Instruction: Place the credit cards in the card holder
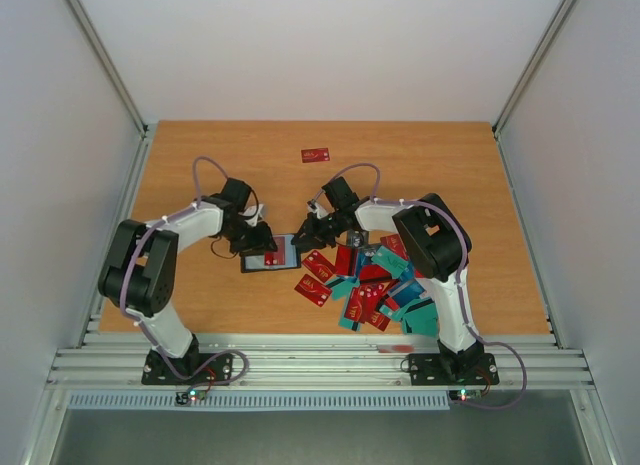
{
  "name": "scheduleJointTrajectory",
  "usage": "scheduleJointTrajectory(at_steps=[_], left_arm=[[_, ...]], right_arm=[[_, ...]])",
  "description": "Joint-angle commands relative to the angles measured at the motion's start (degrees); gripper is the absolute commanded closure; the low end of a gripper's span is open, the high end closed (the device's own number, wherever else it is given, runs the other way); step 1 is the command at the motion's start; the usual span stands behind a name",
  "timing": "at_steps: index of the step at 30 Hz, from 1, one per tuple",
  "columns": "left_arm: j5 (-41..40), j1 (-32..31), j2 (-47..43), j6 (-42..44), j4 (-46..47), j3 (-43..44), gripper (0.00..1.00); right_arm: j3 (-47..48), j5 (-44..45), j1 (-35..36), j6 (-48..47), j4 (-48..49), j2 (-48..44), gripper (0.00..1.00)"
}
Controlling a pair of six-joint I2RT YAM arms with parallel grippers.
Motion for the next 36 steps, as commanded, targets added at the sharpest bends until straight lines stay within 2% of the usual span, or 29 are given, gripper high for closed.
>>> scheduleJointTrajectory(at_steps=[1, 24, 27, 32, 36], left_arm=[[-2.6, -1.1, 1.8, -0.5, -1.7, 2.8, 0.58], [-3.5, -7.1, 6.7, -3.9, -5.1, 10.2, 0.59], [-5.2, -7.1, 4.9, -3.6, -6.9, 10.4, 0.59], [-7.2, -7.1, 0.1, -1.9, -9.5, 10.4, 0.59], [-10.6, -7.1, -2.4, -0.2, -12.1, 10.8, 0.65]], right_arm=[[-1.7, 3.0, 1.0, 0.4, -6.1, 4.1, 0.83], [-0.4, 1.8, 1.0, -0.2, -7.0, 4.6, 0.84], [0.5, 1.6, 1.0, -1.9, -8.9, 3.5, 0.78], [1.3, 2.3, 0.6, -4.9, -12.4, 0.5, 0.63], [1.5, 3.0, 0.5, -6.7, -14.8, -1.6, 0.61]])
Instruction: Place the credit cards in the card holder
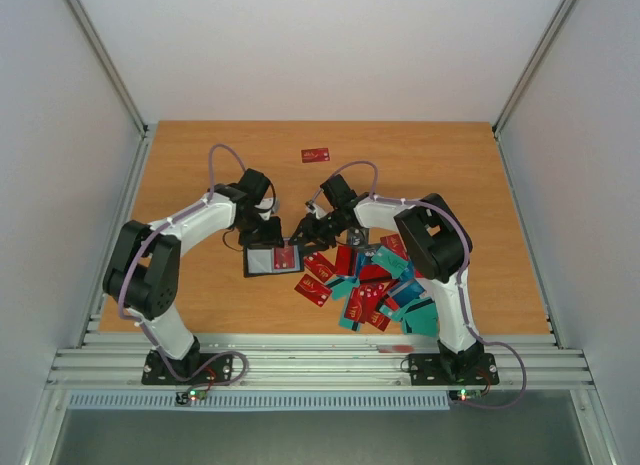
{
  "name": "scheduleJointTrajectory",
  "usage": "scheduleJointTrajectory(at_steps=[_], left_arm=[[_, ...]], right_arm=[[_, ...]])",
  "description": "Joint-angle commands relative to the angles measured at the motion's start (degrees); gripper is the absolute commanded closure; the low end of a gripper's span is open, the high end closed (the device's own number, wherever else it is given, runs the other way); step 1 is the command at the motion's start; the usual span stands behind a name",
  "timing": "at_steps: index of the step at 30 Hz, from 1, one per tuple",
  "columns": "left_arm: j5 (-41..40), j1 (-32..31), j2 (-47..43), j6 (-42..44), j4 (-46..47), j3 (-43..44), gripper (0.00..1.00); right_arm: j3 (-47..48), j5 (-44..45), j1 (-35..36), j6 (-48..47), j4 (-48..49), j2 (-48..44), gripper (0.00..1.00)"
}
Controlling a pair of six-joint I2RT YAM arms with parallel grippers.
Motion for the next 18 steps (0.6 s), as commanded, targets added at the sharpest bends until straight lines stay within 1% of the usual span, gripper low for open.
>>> scheduleJointTrajectory(at_steps=[1, 5, 10, 18], left_arm=[[-4.5, -0.1, -3.9, 2.5, -3.8, 1.6, 0.67], [-5.1, -0.1, -3.7, 3.6, -2.3, -0.3, 0.74], [-2.3, -0.1, -2.9, 2.1, 2.2, -3.3, 0.83], [1.4, -0.1, 0.4, 1.3, 5.7, -4.9, 0.90]], right_arm=[[-0.8, 4.2, 0.3, -3.2, -9.2, -1.4, 0.61], [-0.9, 3.8, 0.4, -1.8, -9.2, -2.6, 0.60], [-0.7, 3.1, 0.3, -1.0, -9.5, -4.3, 0.59], [-2.1, 2.6, 0.4, -1.3, -10.5, -6.7, 0.57]])
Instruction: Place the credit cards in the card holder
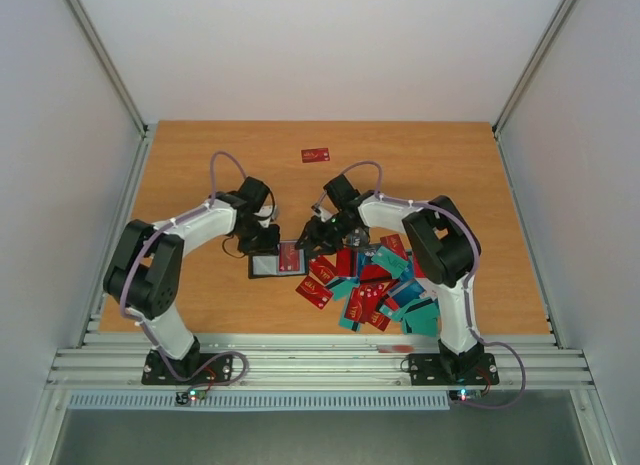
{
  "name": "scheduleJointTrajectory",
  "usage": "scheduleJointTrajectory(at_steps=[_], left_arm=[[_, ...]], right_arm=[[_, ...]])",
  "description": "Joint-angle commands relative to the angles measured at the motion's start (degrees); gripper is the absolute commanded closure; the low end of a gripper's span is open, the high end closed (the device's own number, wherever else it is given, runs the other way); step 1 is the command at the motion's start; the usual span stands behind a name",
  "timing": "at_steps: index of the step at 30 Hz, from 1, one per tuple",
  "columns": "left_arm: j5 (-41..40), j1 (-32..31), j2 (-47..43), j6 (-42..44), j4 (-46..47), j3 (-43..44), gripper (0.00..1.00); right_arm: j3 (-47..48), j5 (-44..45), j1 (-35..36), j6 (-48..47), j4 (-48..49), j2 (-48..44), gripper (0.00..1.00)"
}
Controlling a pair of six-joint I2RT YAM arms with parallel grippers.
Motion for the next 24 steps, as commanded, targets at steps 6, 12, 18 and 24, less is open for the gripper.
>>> scheduleJointTrajectory(at_steps=[6, 12, 18, 24], left_arm=[[3.6, -0.2, 4.7, 0.6, 4.2, -0.2, 0.95], [4.0, -0.2, 6.9, 1.4, 3.7, 0.9, 1.00], [4.2, -0.2, 8.4, 2.0, 4.0, 0.6, 1.00], [4.1, -0.2, 9.5, 2.0, 4.3, 0.3, 1.00]], right_arm=[[-2.6, -0.8, 0.5, 0.3, -0.3, -3.5, 0.57], [-2.5, -2.2, 0.7, 1.0, 0.7, -2.7, 0.57], [-2.1, -3.3, 0.9, 1.2, 1.2, -2.6, 0.58], [-1.6, -3.8, 1.0, 1.2, 1.0, -2.5, 0.59]])
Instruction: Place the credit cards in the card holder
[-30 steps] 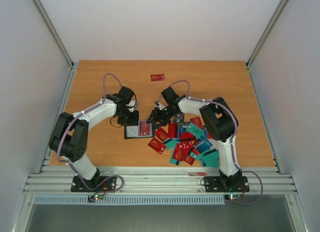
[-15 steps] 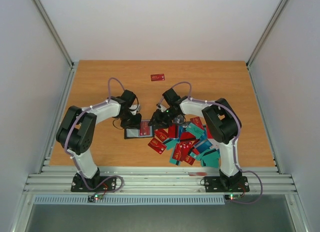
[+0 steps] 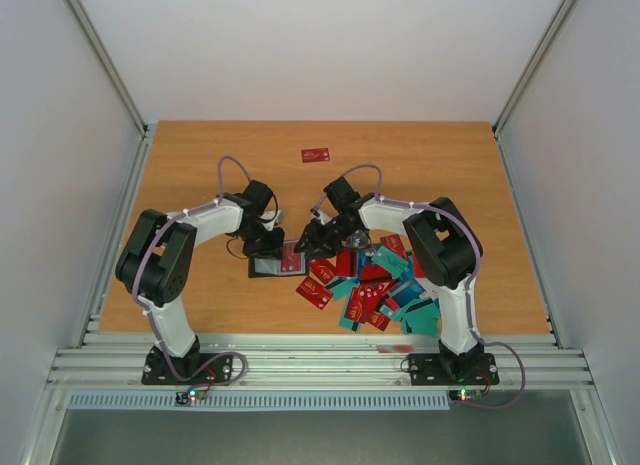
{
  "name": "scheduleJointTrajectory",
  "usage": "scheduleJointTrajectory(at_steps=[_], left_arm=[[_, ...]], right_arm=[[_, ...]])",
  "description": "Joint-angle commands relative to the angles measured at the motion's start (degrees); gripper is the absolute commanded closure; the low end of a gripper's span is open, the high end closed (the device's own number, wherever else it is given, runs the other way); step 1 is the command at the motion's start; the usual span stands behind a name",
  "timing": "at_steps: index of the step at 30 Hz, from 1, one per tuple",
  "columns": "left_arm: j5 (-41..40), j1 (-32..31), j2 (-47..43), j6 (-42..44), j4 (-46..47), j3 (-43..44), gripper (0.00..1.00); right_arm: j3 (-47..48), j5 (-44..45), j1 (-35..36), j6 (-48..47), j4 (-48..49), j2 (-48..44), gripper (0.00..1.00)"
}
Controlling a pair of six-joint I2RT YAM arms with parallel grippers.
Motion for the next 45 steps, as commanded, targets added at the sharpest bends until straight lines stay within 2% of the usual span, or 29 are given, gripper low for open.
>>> scheduleJointTrajectory(at_steps=[1, 29, 45], left_arm=[[-0.1, -0.2, 3.1, 1.0, 1.4, -0.2, 1.00], [2.0, -0.2, 3.2, -0.6, 3.6, -1.1, 1.00], [0.6, -0.3, -1.1, -1.7, -1.3, 2.4, 1.00]], right_arm=[[0.7, -1.4, 0.6, 0.5, 0.1, -1.0, 0.59], [3.7, -2.6, 1.7, -2.0, -2.6, 2.6, 0.61], [8.5, -0.2, 4.0, -5.4, -9.5, 2.9, 0.63]])
